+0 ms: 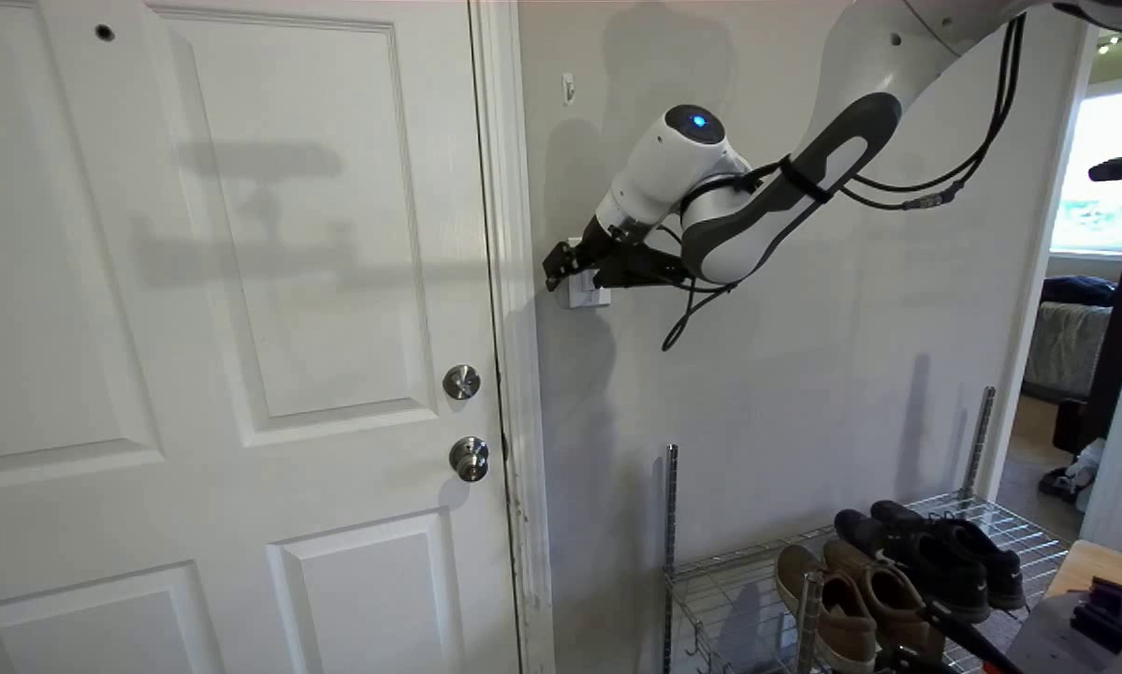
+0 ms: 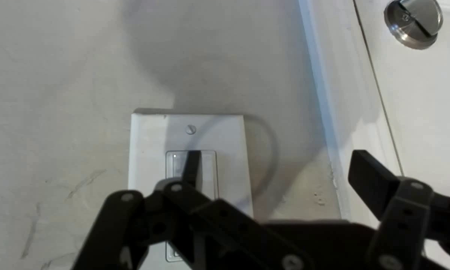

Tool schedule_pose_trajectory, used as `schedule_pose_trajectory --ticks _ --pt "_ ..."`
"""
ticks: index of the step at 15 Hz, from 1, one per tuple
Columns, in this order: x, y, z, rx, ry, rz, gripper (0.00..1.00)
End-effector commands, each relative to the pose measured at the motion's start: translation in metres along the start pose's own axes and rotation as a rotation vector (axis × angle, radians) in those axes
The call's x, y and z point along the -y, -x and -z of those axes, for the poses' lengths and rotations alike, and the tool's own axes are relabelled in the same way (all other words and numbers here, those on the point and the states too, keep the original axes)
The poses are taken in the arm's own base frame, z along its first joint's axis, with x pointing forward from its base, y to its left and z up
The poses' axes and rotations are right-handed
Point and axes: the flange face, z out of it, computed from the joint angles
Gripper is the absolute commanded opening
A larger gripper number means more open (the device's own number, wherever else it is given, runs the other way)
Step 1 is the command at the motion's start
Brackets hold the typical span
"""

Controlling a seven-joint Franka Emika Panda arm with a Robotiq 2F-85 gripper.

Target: Turn off the light

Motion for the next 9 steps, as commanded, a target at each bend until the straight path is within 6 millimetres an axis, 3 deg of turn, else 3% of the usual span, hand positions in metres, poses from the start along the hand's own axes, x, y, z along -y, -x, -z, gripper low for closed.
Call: schedule_pose_trajectory --ticks 1,9 --pt "-0.003 -0.006 -0.016 -0.008 0.0 -0.015 1.0" --pt "-0.011 -0.015 -0.03 -0.022 0.016 -0.012 1.0"
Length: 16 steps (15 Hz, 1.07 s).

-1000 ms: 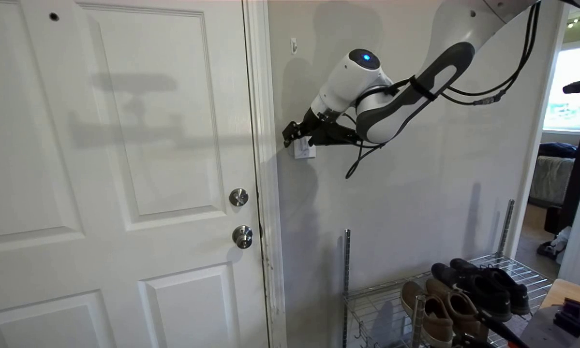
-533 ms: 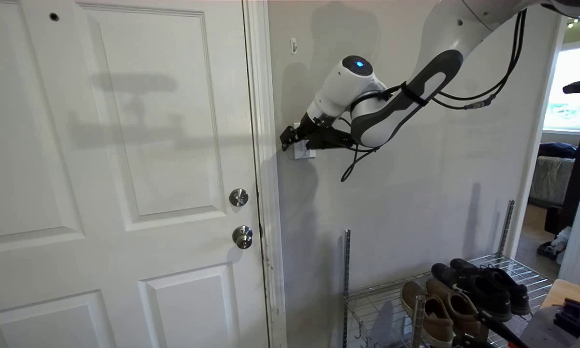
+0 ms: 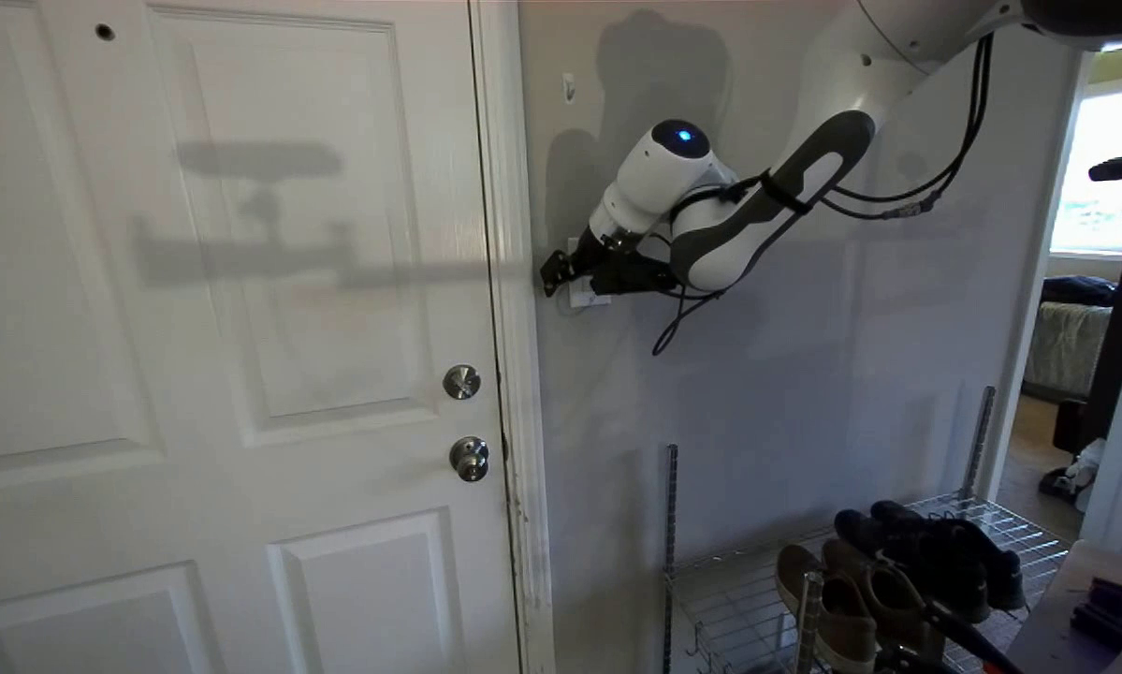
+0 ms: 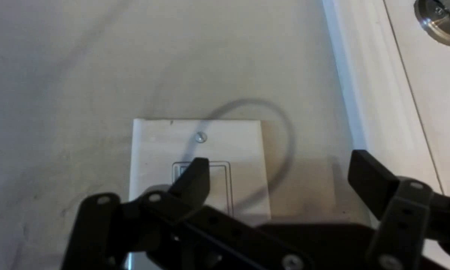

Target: Turn off the light

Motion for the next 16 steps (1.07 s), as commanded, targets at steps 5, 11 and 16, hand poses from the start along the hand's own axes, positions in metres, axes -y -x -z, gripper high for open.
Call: schedule_pose_trajectory --ticks 5,11,16 --pt "-0.009 0.005 0.03 0.012 -0.035 -0.071 1.0" --pt "-0.026 0.024 0.08 0.061 0.031 -0.194 1.0" --pt "-0.04 0.048 0.107 0.135 0.05 -0.315 1.0"
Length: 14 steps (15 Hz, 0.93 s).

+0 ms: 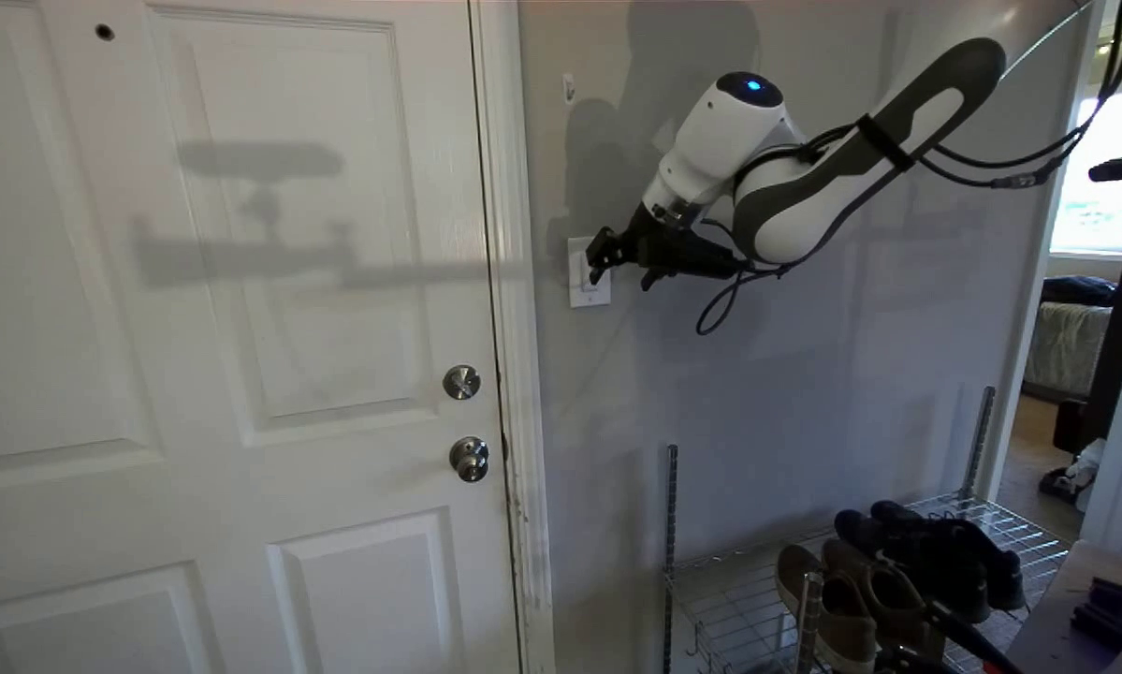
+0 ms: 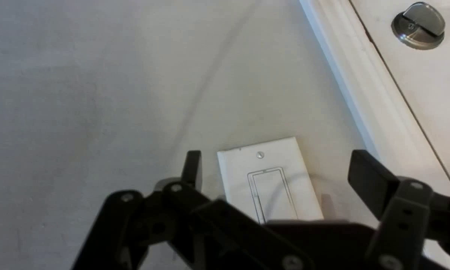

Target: Turn off the light

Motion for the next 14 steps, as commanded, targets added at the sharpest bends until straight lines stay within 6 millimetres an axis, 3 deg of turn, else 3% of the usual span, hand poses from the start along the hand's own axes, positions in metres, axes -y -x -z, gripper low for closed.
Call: schedule_pose_trajectory --ticks 1,6,8,9,14 --pt "-0.016 0.022 0.022 0.069 0.023 -0.105 1.0" --pt "-0.029 0.037 0.032 0.157 0.108 -0.195 1.0" --pt "-0.035 0.028 0.036 0.132 0.168 -0.225 1.0" --pt "-0.03 0.03 0.023 0.143 0.133 -0.182 1.0" --pt "-0.035 0.025 0.03 0.139 0.152 -0.201 1.0"
